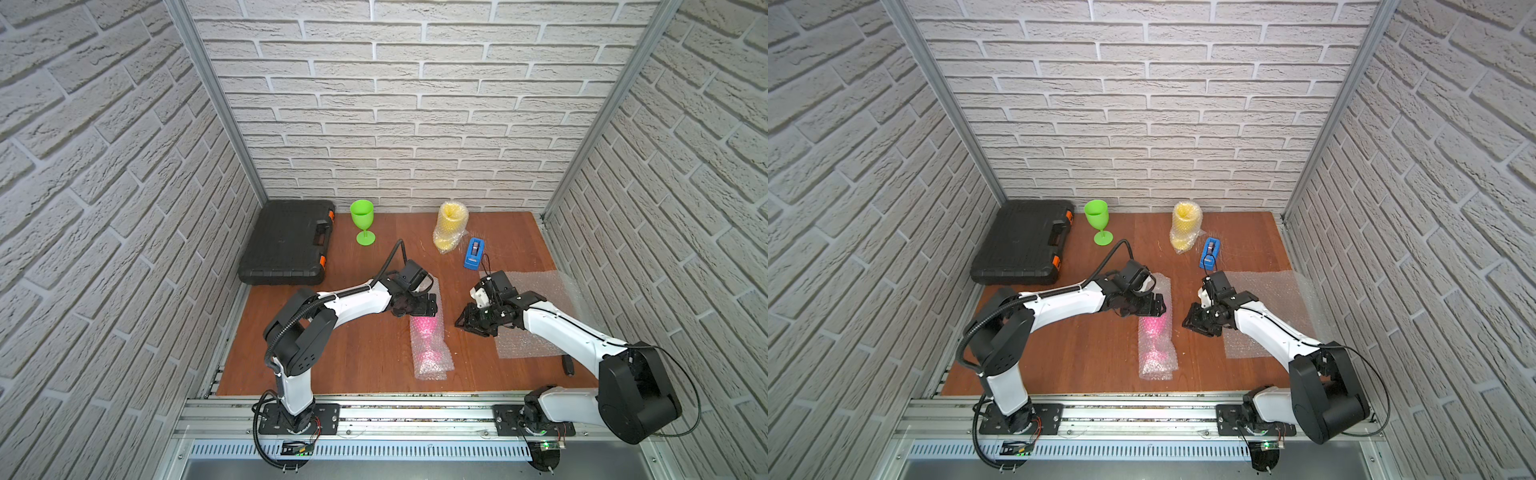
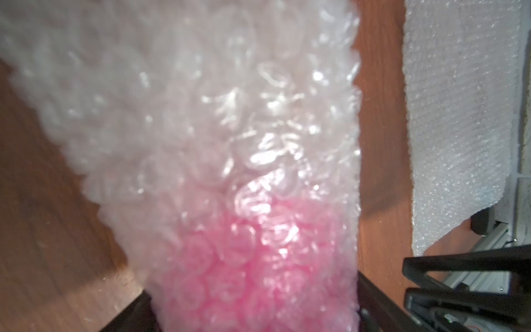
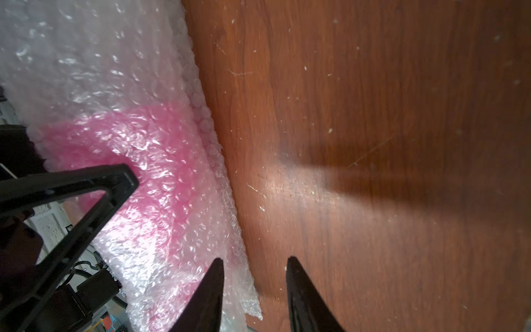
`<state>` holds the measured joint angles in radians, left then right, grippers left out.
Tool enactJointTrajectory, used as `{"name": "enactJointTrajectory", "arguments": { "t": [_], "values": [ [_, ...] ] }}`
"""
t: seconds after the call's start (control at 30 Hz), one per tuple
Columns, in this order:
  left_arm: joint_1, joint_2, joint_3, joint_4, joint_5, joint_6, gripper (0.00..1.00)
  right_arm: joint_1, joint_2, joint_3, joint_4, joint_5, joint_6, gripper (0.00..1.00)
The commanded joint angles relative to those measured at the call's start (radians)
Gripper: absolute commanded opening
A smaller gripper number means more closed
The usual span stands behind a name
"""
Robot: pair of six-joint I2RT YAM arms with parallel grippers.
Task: Wrap wine glasses in bubble wrap
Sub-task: Wrap the wine glass in bubble wrap.
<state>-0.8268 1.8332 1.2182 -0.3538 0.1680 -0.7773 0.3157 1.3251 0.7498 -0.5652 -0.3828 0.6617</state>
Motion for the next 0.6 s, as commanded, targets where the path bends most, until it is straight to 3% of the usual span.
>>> {"name": "enactJointTrajectory", "arguments": {
  "t": [0.0, 0.27, 0.57],
  "values": [
    [-0.011, 0.053, 0.011, -0.113, -0.035, 0.033, 0.94, -0.003, -0.016, -0.006, 0.015, -0.025, -0.009, 0.39],
    [-0.024, 0.093, 0.042, -0.119, -0.021, 0.038, 0.95, -0.006, -0.019, -0.001, 0.027, -0.031, -0.001, 0.4],
    [0.028, 0.021, -0.068, -0.01, 0.021, 0.036, 0.84, -0.006, -0.029, 0.013, 0.013, -0.03, -0.025, 0.4]
  ]
}}
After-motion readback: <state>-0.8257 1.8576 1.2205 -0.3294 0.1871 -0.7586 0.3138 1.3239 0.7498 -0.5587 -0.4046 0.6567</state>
